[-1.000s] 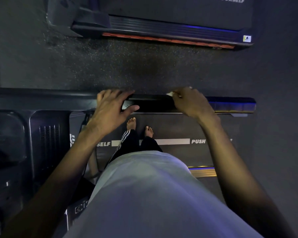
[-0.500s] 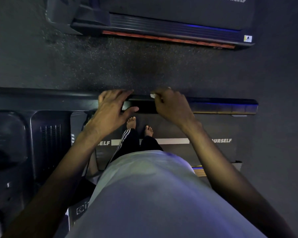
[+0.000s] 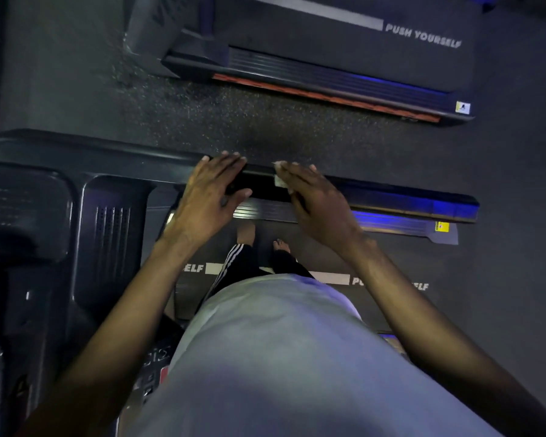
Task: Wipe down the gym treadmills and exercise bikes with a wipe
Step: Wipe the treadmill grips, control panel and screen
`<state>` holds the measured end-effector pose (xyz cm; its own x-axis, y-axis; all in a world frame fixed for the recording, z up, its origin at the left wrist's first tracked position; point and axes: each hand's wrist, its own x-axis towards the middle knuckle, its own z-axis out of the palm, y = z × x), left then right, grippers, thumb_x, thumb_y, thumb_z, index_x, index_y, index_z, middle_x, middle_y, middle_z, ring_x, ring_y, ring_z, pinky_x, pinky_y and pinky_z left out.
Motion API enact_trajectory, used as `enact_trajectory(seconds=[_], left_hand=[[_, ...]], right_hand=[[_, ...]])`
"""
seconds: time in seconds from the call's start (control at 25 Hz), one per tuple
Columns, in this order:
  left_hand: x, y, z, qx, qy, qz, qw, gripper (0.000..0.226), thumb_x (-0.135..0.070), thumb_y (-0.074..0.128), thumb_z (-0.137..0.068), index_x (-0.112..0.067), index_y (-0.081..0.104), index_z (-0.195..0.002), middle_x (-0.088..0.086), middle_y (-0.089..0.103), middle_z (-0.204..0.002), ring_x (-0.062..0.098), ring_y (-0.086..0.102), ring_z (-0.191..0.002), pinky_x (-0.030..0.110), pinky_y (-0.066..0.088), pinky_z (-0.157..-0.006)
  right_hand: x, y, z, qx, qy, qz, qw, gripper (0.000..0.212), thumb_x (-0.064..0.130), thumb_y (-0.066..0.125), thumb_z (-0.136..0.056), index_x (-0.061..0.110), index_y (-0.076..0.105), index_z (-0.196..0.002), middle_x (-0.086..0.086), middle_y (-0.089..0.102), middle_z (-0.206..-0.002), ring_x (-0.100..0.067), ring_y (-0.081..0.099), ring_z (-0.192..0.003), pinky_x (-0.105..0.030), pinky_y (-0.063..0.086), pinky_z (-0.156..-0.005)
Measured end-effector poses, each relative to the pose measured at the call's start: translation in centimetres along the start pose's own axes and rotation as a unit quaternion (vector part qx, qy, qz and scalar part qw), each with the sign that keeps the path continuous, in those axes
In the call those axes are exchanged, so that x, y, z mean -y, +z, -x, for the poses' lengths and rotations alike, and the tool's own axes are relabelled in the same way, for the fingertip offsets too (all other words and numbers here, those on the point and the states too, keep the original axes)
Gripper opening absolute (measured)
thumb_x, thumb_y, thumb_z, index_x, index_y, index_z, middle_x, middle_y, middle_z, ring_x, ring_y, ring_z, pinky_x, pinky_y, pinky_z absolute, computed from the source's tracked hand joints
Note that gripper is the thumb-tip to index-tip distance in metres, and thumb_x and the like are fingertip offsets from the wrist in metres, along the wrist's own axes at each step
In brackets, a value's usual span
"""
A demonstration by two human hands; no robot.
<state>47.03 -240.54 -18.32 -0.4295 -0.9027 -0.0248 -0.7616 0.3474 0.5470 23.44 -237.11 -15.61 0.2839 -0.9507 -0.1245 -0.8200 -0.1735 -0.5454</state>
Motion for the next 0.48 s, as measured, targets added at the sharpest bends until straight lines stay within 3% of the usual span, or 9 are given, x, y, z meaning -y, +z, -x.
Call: enact_trajectory(seconds=[0.24,0.36,0.48], left_hand=[[-1.8,0.8,1.4,-0.056,-0.051,0.010,0.997,0.054,-0.027,0.064,-0.094,-0.006,0.050,-0.141,0.013,0.049,-0.146,0.027,0.037,-0.141,0.045,0.022,-0.119],[-2.4,0.8,2.6,-0.078,-0.067,0.029,0.994,0.052,-0.022,0.063,-0.094,-0.004,0.049,-0.141,0.013,0.045,-0.149,0.027,0.037,-0.142,0.049,0.029,-0.117],[-2.4,0.8,4.9,-0.128,-0.120,0.020,0.984,0.051,-0.021,0.059,-0.096,-0.004,0.047,-0.143,0.014,0.041,-0.152,0.027,0.036,-0.142,0.045,0.029,-0.118]], right_hand=[[0.1,0.5,-0.8,-0.002,-0.058,-0.013,0.998,0.055,-0.005,0.048,-0.087,0.009,0.052,-0.141,-0.008,0.048,-0.148,-0.022,0.045,-0.137,-0.033,0.024,-0.120],[-1.2,0.1,-0.9,0.008,-0.097,-0.002,0.995,0.046,0.003,0.050,-0.095,0.013,0.053,-0.140,-0.005,0.052,-0.145,-0.019,0.046,-0.136,-0.033,0.026,-0.120],[-2.8,-0.8,1.0,-0.016,-0.072,-0.030,0.997,0.042,0.017,0.044,-0.102,0.019,0.048,-0.144,-0.004,0.054,-0.143,-0.020,0.049,-0.133,-0.036,0.035,-0.115]])
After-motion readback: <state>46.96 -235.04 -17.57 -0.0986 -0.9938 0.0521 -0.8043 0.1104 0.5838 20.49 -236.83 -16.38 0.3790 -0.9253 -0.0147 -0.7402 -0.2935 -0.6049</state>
